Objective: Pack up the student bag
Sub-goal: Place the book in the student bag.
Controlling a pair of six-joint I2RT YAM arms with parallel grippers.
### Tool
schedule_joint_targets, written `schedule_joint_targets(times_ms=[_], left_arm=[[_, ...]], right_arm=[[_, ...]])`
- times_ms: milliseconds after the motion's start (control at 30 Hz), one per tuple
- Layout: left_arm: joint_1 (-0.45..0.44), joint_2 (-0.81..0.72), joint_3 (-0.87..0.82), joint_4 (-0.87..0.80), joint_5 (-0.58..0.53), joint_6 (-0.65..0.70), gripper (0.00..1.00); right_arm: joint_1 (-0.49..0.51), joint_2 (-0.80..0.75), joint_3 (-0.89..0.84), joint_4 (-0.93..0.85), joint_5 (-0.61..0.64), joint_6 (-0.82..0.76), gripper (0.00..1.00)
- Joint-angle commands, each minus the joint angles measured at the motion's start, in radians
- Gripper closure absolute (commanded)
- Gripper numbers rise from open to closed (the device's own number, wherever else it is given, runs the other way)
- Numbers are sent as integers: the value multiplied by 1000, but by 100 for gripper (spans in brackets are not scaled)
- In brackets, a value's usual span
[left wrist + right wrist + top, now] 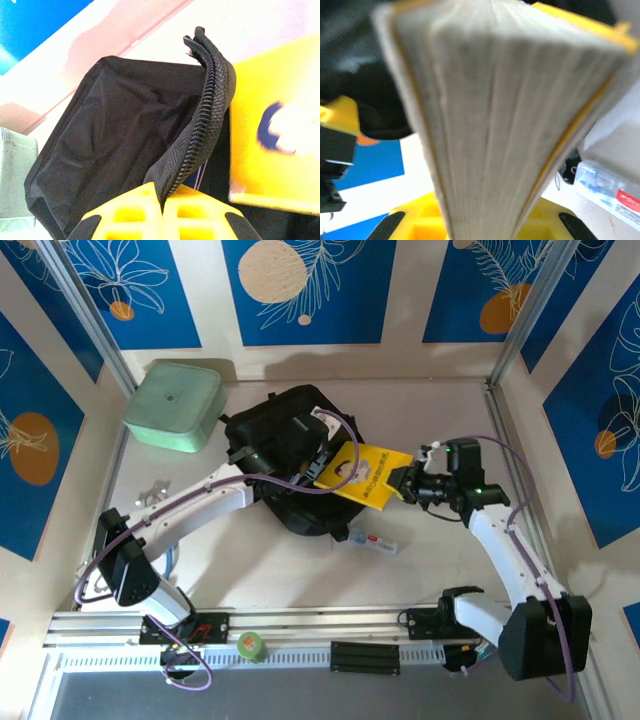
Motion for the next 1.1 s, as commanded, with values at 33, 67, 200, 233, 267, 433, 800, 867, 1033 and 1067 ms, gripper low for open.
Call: schedule_joint_targets(times_ms=[33,67,200,233,267,433,800,867,1033,1067], left_arm=[[-2,-33,7,100,39,3,100],[-1,-33,6,100,44,3,100],[-2,-34,7,105,59,1,100],[-1,-33,6,107,62,0,100],[-2,-33,6,107,65,-2,100],[0,-30,7,114,81,-17,100],[-1,-18,17,99,97,-48,100],[0,-18,15,100,103,-53,100],[-1,-24,9,95,113,-60,100],[0,-25,8,96,114,-62,100]], right_arm=[[88,45,-8,195,44,89,93],[103,58,-12,227,49,105,93],[131,111,-18,348,73,199,93],[134,125,-18,378,77,227,93],[135,140,-16,400,81,252,93],[213,230,4,477,192,350,93],[366,504,84,546,517,457,92],[375,576,122,563,511,450,91],[387,744,202,623,429,472,90],[393,765,219,623,418,472,89]])
